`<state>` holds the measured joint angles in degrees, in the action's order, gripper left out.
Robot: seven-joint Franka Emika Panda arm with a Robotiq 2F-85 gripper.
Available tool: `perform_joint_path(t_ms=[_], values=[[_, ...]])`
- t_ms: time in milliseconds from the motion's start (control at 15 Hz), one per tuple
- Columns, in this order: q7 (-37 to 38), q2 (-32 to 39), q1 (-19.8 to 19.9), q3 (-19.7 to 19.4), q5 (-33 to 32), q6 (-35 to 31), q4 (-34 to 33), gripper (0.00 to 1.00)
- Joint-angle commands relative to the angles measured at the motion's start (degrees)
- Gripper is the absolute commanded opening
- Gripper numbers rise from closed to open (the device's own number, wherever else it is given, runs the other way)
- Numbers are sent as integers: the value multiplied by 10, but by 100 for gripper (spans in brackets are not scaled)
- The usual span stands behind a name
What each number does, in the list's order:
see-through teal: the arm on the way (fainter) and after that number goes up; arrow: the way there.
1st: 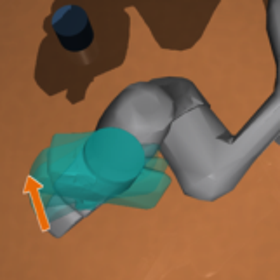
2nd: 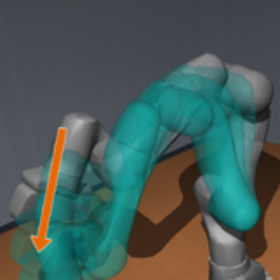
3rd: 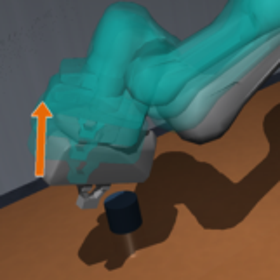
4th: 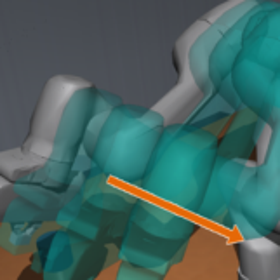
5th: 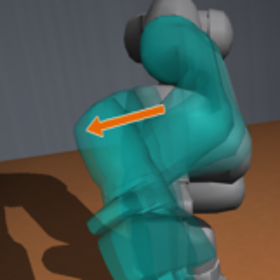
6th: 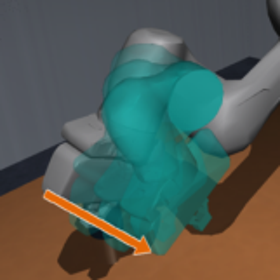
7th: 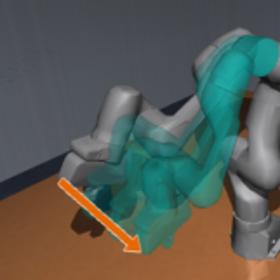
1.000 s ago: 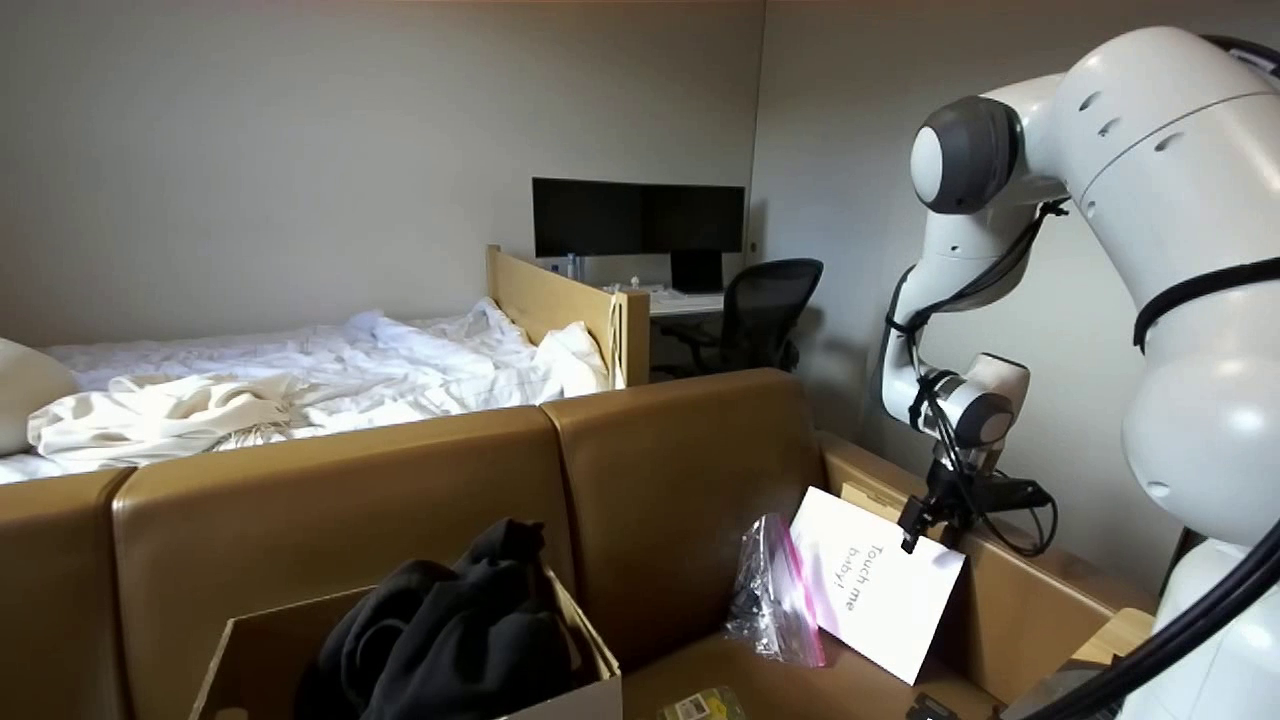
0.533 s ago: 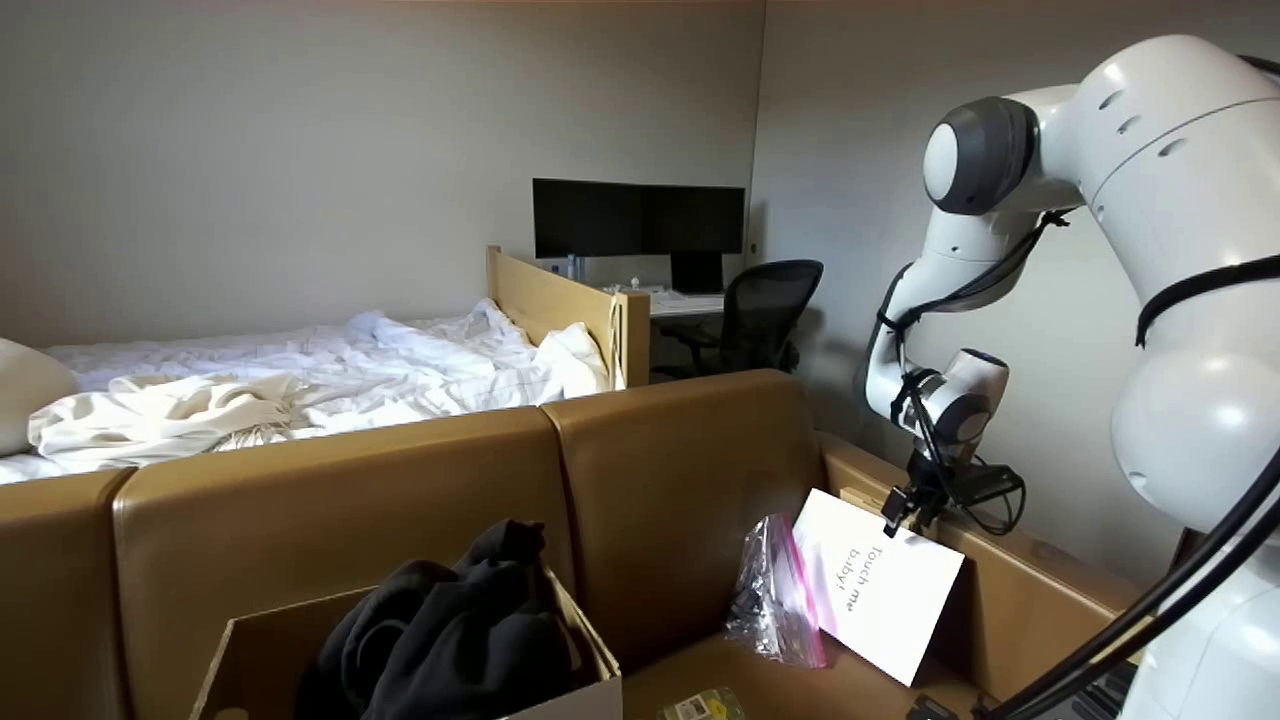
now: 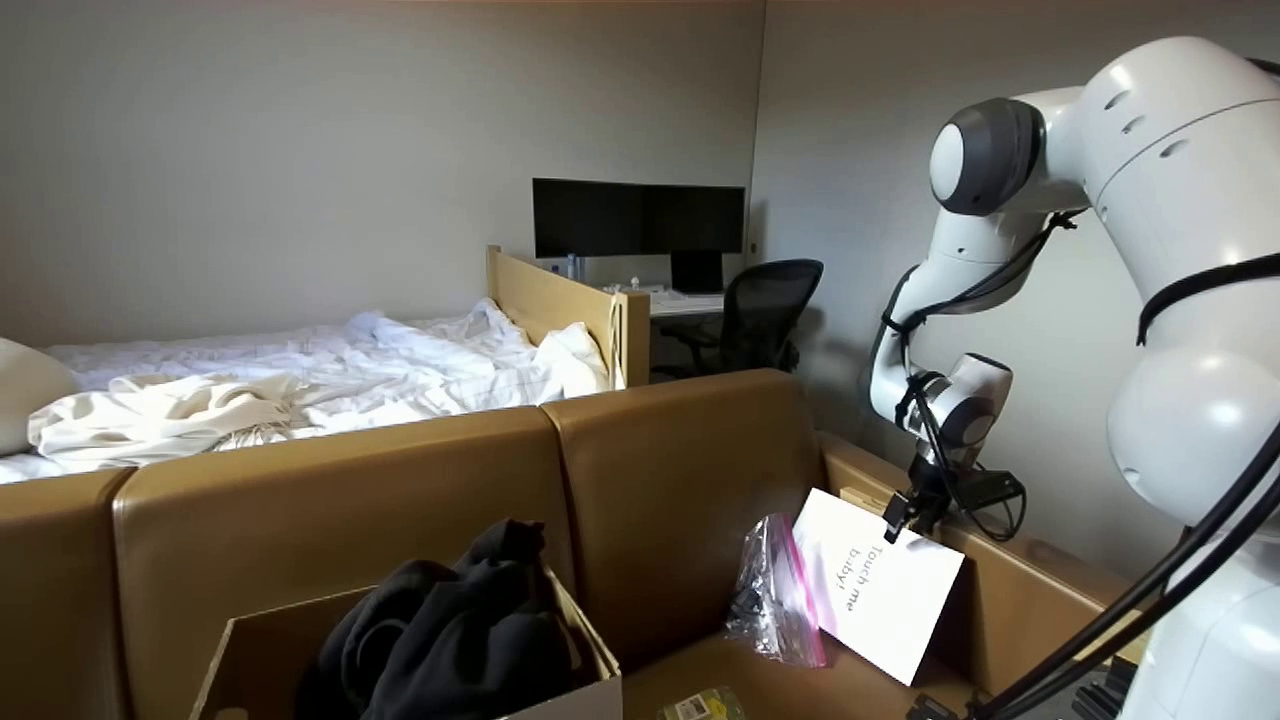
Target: Put the white paper gab on the right into the box
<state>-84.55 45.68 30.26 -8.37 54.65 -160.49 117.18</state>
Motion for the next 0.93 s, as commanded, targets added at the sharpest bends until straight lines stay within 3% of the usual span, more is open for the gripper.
perform_joint_path(t_ms=[0, 200, 267, 333, 867], values=[[24, 9, 21, 15, -26, 25, 16, 100], [23, 13, 19, 25, -21, 20, 25, 100], [22, 14, 19, 31, -17, 15, 28, 75], [22, 15, 19, 35, -16, 13, 30, 74], [-2, -14, 1, 100, 36, -96, 47, 21]])
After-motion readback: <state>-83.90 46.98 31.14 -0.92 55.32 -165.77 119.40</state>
